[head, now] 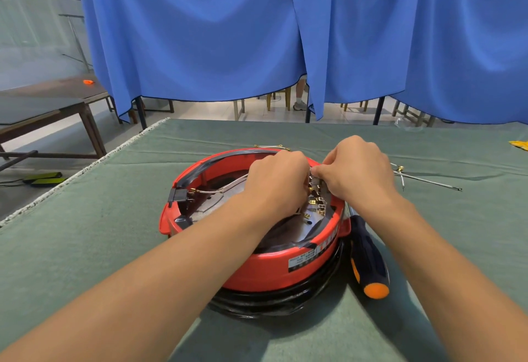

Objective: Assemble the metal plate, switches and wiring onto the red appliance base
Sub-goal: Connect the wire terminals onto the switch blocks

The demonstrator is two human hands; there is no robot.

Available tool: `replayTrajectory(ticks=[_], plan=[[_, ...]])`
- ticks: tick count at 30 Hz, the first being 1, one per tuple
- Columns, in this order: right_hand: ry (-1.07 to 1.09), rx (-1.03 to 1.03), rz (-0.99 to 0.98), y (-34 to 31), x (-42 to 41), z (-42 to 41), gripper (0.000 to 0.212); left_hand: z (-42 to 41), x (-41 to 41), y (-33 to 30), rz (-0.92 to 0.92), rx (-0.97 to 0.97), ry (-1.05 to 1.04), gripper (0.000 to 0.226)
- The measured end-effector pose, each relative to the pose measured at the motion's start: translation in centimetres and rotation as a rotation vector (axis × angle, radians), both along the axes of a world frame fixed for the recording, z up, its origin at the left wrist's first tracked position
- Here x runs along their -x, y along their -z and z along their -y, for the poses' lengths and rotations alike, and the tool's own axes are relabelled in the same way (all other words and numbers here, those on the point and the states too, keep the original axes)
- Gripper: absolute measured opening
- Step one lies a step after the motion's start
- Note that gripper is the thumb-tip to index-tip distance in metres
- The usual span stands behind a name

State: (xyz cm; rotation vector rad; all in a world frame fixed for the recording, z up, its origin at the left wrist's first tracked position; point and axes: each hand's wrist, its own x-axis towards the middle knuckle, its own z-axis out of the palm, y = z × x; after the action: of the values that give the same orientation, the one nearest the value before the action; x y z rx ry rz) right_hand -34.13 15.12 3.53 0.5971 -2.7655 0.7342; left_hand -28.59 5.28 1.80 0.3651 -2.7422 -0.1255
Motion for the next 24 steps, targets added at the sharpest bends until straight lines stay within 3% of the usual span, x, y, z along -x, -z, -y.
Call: replayTrajectory(ticks=[12, 24], plan=[[-0.005, -0.001, 0.013, 0.10, 0.17, -0.17, 0.012, -0.51, -0.50, 0.18, -0.008, 0.041, 0.008, 0.010], [-0.018, 0.015, -0.001, 0.39, -0.03, -0.05, 0.013, 0.18, -0.92, -0.40, 0.042, -0.302, -0.019, 0.013]])
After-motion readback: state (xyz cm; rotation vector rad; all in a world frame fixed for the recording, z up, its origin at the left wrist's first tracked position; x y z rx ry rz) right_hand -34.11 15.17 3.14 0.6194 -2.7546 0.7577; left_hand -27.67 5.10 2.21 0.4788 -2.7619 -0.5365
